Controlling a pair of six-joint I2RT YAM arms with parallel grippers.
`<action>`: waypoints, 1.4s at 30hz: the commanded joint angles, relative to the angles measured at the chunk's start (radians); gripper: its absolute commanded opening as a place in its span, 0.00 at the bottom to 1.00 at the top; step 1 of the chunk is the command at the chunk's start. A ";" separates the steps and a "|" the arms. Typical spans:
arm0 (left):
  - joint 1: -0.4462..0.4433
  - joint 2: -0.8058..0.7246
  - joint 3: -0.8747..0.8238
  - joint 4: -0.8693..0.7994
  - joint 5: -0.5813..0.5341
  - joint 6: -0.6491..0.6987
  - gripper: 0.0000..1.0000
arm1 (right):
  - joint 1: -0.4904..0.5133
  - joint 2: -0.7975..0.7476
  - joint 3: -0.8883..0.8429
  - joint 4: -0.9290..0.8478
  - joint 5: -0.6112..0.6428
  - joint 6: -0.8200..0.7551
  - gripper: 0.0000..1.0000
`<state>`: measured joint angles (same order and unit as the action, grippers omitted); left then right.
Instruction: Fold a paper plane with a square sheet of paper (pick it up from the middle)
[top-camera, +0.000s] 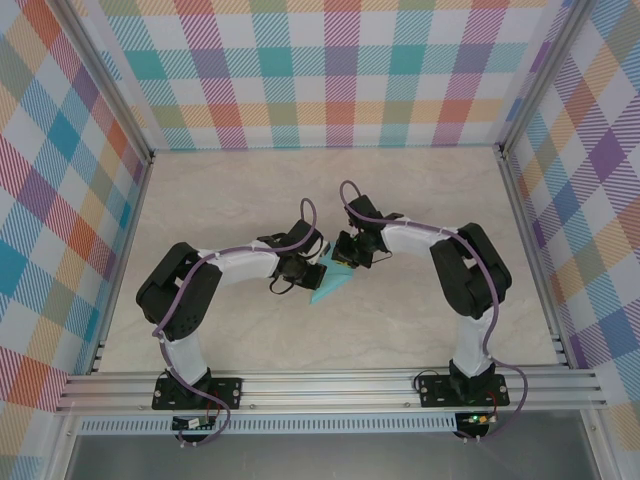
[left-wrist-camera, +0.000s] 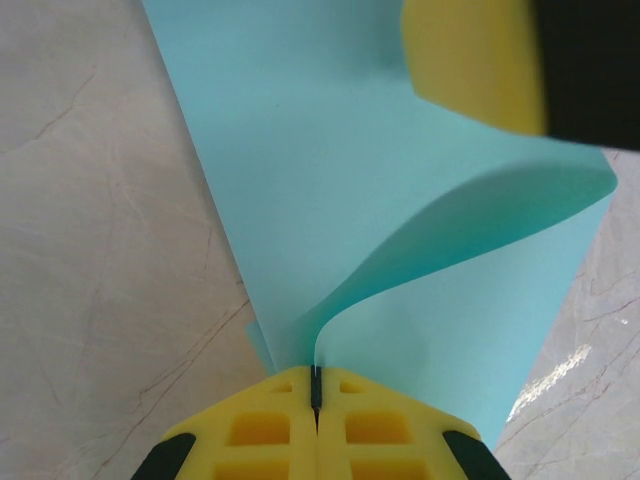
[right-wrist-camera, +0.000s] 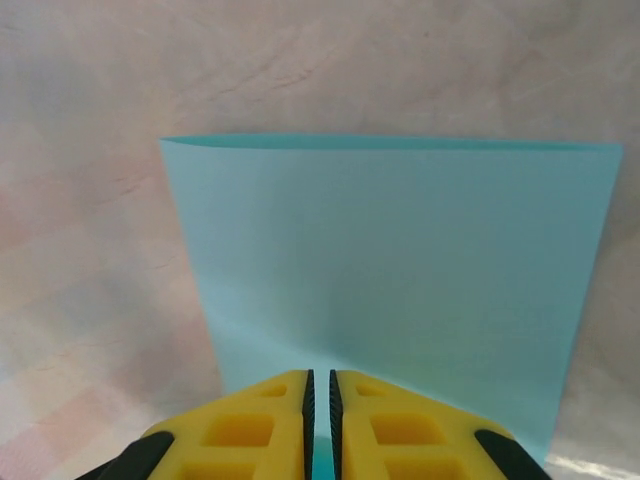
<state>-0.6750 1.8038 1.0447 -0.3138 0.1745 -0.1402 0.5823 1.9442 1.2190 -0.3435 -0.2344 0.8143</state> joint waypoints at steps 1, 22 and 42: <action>0.015 0.001 0.030 -0.054 0.006 0.016 0.01 | 0.001 0.039 0.049 -0.103 0.004 -0.094 0.15; 0.015 0.029 0.050 -0.079 -0.002 0.013 0.01 | 0.001 0.060 0.062 -0.116 -0.001 -0.141 0.15; 0.016 0.063 0.024 -0.054 0.022 0.011 0.01 | 0.043 -0.318 -0.381 0.340 -0.129 0.240 0.10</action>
<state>-0.6716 1.8355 1.0908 -0.3634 0.1833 -0.1371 0.5919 1.6413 0.9081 -0.1463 -0.3145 0.9245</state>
